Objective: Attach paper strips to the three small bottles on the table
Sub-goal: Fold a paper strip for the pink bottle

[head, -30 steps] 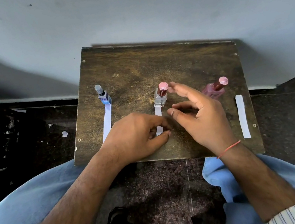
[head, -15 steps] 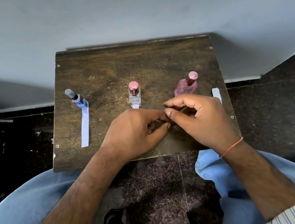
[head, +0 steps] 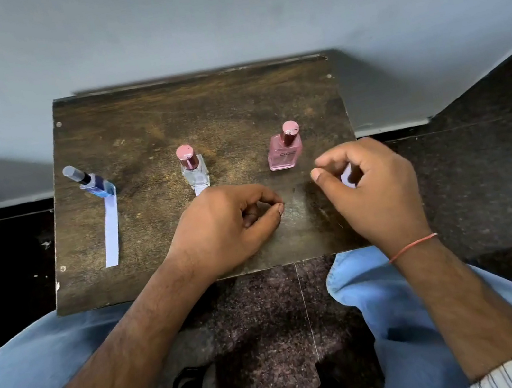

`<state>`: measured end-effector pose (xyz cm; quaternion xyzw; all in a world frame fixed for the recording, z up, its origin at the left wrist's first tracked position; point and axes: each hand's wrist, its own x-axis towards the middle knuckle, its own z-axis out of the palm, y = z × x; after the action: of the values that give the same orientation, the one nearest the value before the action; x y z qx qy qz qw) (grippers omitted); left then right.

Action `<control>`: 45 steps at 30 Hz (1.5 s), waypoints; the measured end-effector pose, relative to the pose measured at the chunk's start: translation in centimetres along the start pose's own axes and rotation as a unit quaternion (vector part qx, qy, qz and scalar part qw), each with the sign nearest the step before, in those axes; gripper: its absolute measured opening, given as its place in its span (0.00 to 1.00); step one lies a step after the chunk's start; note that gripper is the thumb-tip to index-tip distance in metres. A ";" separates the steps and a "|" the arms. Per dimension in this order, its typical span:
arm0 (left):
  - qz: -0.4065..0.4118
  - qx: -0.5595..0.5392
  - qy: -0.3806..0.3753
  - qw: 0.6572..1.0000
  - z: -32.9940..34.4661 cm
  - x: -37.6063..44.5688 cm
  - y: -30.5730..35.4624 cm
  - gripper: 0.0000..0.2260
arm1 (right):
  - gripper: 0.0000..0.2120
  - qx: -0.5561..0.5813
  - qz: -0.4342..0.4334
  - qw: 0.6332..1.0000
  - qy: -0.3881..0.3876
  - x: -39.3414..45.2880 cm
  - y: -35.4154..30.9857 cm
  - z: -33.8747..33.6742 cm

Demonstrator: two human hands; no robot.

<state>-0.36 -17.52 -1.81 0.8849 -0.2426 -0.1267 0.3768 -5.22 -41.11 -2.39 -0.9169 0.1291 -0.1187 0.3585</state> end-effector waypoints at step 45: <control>-0.064 -0.199 -0.049 0.977 -0.5 -0.2 -1.6 0.07 | 0.14 0.415 0.190 0.883 -0.112 1.1 -2.2 -2.1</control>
<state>0.26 -16.15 -2.60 0.7983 -0.1736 -0.2395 0.5246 -4.48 -41.21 0.78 -0.6492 0.1984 0.0122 0.7342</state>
